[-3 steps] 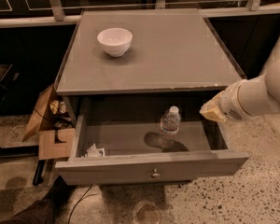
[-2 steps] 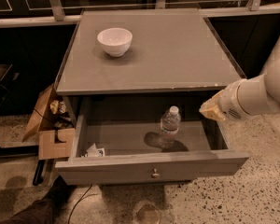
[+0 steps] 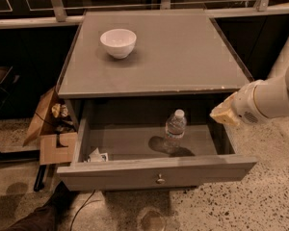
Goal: Pick water bottle from top drawer and place on counter
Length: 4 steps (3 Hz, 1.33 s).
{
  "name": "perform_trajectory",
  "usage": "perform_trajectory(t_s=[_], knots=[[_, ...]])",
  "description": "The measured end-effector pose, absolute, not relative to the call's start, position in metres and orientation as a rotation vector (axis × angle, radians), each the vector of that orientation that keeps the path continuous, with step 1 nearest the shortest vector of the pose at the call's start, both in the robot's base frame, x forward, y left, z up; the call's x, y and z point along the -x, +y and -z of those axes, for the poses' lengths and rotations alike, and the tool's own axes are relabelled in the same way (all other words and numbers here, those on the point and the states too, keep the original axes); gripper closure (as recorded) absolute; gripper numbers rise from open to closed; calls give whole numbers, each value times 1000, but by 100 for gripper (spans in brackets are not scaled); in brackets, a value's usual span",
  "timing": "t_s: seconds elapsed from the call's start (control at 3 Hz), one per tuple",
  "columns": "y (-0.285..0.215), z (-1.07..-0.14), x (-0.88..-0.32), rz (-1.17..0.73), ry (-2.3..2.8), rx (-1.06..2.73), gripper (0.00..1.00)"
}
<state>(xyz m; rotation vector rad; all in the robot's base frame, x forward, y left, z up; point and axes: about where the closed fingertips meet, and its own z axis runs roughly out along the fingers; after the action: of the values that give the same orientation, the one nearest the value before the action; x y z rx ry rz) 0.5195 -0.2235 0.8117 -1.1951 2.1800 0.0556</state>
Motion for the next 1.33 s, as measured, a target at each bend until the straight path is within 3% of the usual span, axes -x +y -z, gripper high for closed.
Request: perform_trajectory(t_s=[0.33, 0.67, 1.0, 1.33], knots=[[-228, -808, -517, -83, 2188, 1199, 60], [-229, -800, -517, -117, 2196, 1192, 37], [-227, -787, -520, -161, 2210, 1175, 22], [-220, -773, -523, -221, 2220, 1155, 24]])
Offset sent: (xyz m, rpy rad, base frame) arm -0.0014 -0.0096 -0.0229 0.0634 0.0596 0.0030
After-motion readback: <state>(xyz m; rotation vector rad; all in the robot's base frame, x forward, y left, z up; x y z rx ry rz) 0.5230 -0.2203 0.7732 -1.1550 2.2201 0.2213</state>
